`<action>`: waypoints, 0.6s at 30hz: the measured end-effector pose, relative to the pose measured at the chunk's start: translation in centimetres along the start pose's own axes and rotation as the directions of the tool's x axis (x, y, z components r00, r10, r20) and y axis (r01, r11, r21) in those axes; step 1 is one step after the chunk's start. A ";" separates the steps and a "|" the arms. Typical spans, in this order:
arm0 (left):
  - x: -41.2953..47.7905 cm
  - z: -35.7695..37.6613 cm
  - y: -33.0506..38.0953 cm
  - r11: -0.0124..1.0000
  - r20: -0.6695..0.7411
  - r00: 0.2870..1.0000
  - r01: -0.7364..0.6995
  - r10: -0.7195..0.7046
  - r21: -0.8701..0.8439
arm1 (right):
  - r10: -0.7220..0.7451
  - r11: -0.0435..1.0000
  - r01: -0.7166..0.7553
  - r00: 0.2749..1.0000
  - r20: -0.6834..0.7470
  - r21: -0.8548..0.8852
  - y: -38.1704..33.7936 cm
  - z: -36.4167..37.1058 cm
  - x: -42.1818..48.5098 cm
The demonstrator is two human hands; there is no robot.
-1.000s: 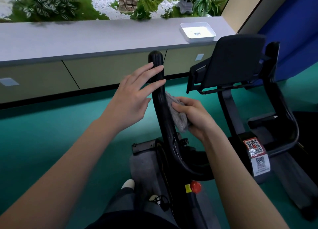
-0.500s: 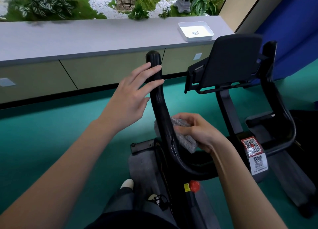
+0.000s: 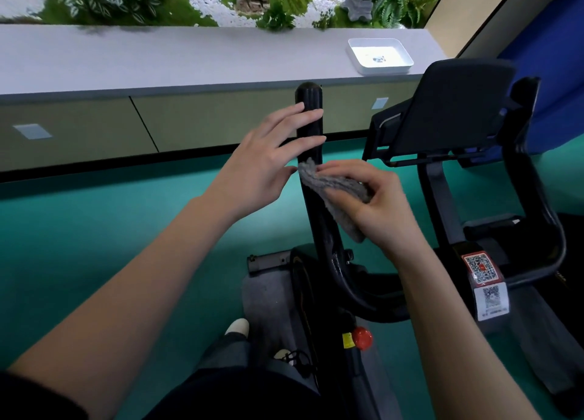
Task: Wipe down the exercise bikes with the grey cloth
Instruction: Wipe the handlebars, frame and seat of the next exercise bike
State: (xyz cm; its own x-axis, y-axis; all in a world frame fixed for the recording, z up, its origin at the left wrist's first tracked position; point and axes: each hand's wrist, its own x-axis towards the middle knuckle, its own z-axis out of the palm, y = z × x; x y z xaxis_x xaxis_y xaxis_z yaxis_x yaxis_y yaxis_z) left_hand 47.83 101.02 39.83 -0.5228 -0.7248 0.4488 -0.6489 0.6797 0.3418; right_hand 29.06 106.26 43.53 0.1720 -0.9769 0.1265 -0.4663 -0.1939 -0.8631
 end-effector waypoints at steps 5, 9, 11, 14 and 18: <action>0.0 0.0 -0.4 1.000 0.000 1.000 -0.029 0.029 0.009 | -0.037 0.993 0.045 0.996 0.079 -0.110 -0.1 0.2 -0.7; 0.0 0.2 -0.7 0.999 -0.018 0.999 -0.042 0.042 0.005 | 0.004 0.990 0.019 0.986 0.165 -0.138 0.0 -0.5 -2.1; 0.1 0.1 -0.8 0.999 -0.013 0.999 -0.046 0.046 -0.005 | 0.040 0.989 -0.016 0.986 0.162 -0.144 -0.5 -1.0 -1.9; 0.3 -0.1 -1.2 0.996 0.009 0.996 -0.088 0.087 0.015 | -0.007 0.979 0.041 0.987 0.162 -0.202 -2.0 -1.3 0.3; 0.6 -0.5 -1.8 0.984 0.035 0.988 -0.156 0.153 0.085 | -0.061 0.835 0.245 0.932 0.359 -0.493 -3.4 0.0 3.1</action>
State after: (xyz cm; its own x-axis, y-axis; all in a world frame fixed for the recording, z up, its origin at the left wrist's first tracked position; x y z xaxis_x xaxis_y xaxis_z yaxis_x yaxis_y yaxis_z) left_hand 48.92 99.42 39.92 -0.6351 -0.6155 0.4667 -0.6043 0.7722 0.1960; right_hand 31.17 103.85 46.85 0.4999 -0.8661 -0.0043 -0.7749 -0.4451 -0.4488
